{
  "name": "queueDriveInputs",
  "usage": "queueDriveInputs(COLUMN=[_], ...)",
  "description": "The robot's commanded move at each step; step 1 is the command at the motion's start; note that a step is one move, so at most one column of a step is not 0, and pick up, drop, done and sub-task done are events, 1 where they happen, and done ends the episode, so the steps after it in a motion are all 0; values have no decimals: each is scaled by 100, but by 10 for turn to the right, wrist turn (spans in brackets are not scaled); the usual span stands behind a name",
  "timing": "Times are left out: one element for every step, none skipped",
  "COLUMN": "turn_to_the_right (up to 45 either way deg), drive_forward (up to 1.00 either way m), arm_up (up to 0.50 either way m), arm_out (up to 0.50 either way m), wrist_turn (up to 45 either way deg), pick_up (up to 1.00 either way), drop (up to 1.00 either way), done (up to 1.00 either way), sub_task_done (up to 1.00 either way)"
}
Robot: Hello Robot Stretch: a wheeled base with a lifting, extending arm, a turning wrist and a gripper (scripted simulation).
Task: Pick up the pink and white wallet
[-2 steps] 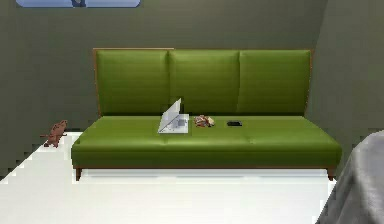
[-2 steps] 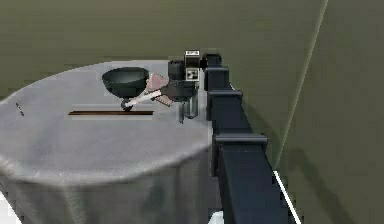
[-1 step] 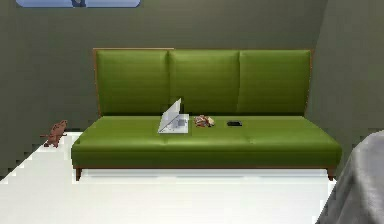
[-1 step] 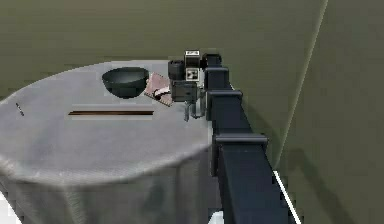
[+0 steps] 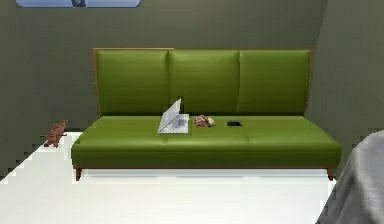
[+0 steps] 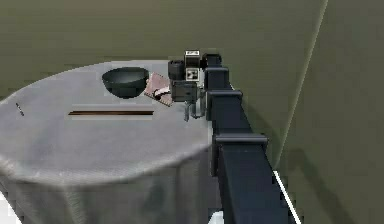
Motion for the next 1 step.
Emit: queueDriveInputs(turn_to_the_right=[0], drive_forward=[0], arm_up=[0], arm_out=[0], wrist_turn=[0], pick_up=[0], drop=[0], done=[100], sub_task_done=[0])
